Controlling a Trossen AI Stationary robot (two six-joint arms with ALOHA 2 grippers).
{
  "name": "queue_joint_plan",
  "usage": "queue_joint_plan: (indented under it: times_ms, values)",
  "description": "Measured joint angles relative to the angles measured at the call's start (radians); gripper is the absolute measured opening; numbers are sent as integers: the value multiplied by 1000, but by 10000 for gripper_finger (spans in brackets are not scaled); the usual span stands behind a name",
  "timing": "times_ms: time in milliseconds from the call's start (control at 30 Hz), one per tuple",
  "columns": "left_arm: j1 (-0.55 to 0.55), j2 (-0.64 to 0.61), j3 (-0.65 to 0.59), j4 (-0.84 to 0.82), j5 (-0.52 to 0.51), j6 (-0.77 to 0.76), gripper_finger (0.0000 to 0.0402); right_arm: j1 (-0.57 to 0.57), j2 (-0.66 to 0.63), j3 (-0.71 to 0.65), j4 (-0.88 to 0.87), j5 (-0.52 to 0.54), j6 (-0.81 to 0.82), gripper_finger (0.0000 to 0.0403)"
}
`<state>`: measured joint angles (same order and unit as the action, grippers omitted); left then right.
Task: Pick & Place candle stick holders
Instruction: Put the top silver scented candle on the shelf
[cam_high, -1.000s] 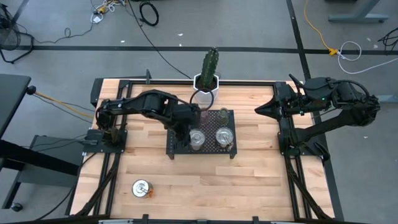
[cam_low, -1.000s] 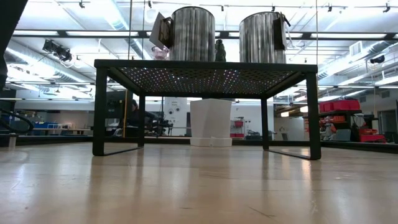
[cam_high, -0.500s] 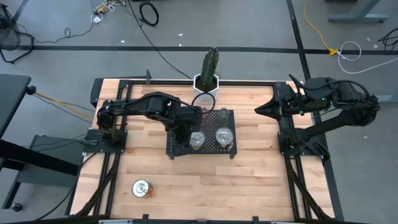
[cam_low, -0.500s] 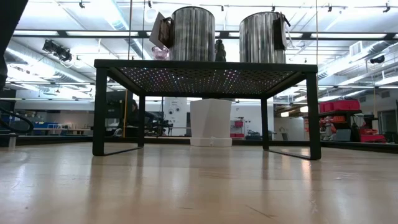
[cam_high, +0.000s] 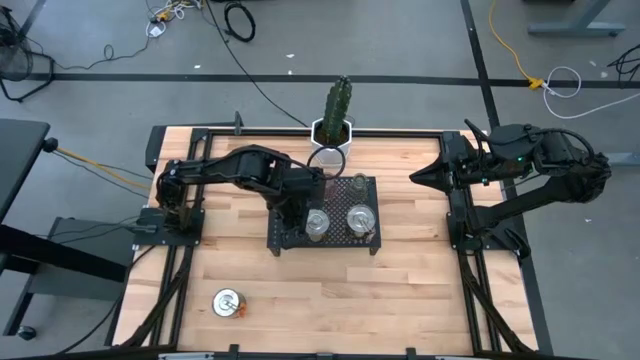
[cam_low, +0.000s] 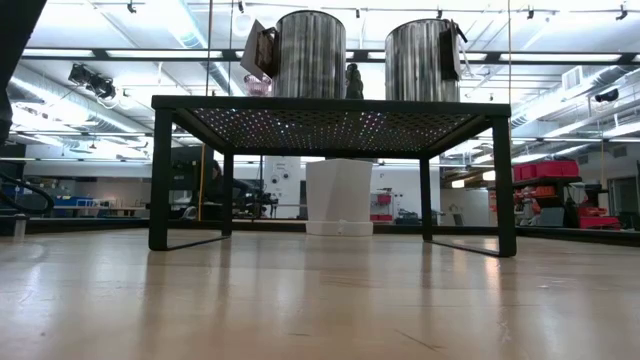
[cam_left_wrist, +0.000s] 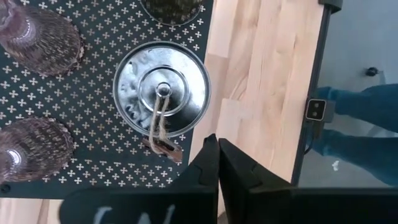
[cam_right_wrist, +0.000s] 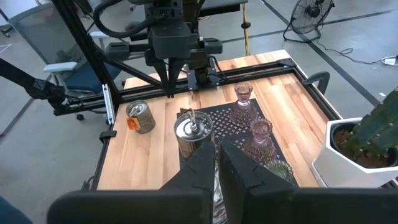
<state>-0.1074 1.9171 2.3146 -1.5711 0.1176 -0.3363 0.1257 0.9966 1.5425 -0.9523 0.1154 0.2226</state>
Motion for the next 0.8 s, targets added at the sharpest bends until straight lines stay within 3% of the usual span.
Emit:
queue_joint_plan:
  times_ms: [533,800]
  values:
    - [0,0,0,0,19,11,1,0,0,0,0,0,0,23]
    - [2,-37,-2,0,-24,173,1,0,0,0,0,0,0,23]
